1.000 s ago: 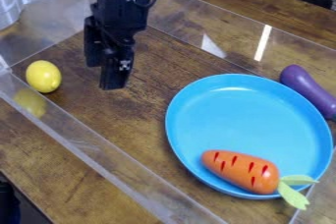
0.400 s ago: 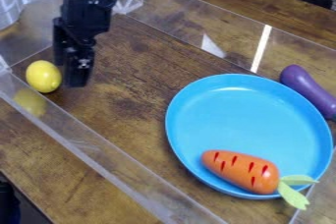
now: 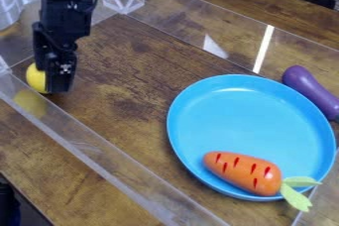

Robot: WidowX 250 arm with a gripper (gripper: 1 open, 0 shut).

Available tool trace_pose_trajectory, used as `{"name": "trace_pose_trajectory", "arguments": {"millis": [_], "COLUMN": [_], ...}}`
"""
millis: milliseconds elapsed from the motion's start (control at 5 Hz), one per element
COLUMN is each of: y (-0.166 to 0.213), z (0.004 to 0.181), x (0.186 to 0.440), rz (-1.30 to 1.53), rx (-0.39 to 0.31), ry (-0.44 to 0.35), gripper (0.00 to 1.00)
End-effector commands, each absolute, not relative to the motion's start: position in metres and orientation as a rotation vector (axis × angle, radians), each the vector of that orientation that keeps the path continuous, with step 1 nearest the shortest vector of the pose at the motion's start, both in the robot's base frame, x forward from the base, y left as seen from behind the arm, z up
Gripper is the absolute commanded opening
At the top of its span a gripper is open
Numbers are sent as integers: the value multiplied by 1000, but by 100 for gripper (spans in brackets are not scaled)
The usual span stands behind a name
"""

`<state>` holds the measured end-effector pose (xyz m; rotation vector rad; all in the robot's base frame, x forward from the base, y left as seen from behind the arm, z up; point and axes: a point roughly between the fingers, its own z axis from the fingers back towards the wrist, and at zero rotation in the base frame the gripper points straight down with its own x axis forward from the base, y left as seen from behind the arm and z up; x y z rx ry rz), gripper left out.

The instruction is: Put the lemon on the blue tray

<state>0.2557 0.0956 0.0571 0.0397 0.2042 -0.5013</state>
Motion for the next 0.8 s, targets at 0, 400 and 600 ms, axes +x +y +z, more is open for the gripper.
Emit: {"name": "trace_pose_trajectory", "arguments": {"millis": [0, 400, 600], "y": [110, 126, 126], "z": [47, 24, 18], "x": [255, 254, 251], "rz": [-493, -547, -533], "rx": [51, 72, 66], "ry": [166, 156, 148], "gripper": [100, 100, 100]}}
